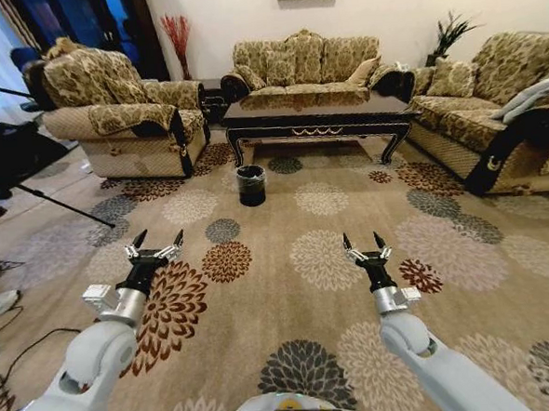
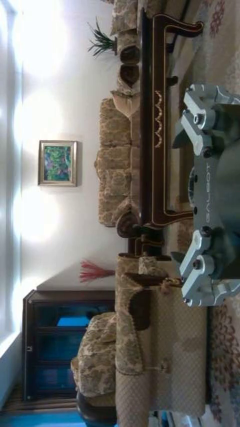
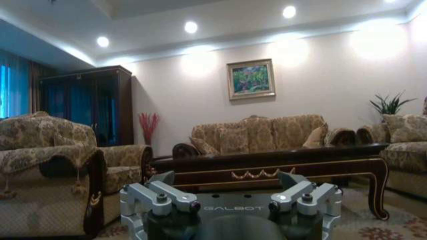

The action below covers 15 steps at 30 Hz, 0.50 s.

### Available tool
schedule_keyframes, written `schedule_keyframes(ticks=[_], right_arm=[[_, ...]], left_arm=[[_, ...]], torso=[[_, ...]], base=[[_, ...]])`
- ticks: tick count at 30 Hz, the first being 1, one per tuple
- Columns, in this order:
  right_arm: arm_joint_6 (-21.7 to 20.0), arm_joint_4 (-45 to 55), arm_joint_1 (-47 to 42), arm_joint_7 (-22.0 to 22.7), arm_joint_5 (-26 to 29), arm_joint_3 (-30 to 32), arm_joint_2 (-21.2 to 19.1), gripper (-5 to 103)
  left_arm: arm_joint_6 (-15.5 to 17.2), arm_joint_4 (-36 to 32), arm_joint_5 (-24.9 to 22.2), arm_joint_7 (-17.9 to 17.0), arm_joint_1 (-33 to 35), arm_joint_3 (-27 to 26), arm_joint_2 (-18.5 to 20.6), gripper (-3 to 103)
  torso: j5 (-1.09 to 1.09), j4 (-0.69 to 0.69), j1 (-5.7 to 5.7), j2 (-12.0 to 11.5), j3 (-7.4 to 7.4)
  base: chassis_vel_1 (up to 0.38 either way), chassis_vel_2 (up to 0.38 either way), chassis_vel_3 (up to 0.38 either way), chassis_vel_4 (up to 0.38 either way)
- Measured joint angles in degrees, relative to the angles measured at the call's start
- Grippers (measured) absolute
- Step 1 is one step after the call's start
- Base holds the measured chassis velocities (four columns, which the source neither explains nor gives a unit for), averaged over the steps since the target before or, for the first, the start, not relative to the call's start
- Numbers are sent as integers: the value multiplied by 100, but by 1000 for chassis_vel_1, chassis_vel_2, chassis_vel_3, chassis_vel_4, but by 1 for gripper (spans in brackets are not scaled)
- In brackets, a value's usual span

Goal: Move to the front of the table and pick up the trash from the floor, then place it into the trash bin.

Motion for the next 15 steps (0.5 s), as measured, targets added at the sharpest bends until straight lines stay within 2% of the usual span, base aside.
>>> schedule_keyframes(ticks=[15], right_arm=[[0,0,0,0,0,0,0,100]], left_arm=[[0,0,0,0,1,0,0,100]], torso=[[0,0,96,277,177]], base=[[-5,2,6,-5]])
